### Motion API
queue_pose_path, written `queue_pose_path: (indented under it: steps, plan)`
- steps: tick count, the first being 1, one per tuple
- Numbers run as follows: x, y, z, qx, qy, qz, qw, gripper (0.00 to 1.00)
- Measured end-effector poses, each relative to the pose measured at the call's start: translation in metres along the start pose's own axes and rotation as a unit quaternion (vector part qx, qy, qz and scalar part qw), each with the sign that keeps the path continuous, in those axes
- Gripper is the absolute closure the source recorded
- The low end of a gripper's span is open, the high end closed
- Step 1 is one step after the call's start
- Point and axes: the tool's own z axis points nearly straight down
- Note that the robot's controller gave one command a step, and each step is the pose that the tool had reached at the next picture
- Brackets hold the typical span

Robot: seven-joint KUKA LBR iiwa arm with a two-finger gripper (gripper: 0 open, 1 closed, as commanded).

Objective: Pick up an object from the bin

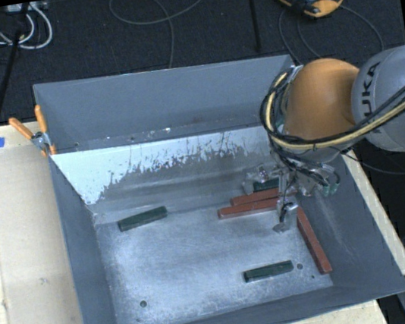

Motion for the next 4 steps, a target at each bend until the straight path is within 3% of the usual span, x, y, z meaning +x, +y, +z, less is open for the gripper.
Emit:
queue_pose_path:
  steps: [1,2,3,4]
  plan:
    - [0.003,0.006,0.038,0.002,0.0001,-0.060,0.9982,0.00]
    - [-0.020,0.052,0.037,0.001,-0.0045,-0.124,0.9923,1.00]
    - [-0.020,0.052,0.037,0.001,-0.0044,-0.124,0.9923,1.00]
    - [-0.026,0.050,0.035,0.001,-0.0007,-0.234,0.9723,0.00]
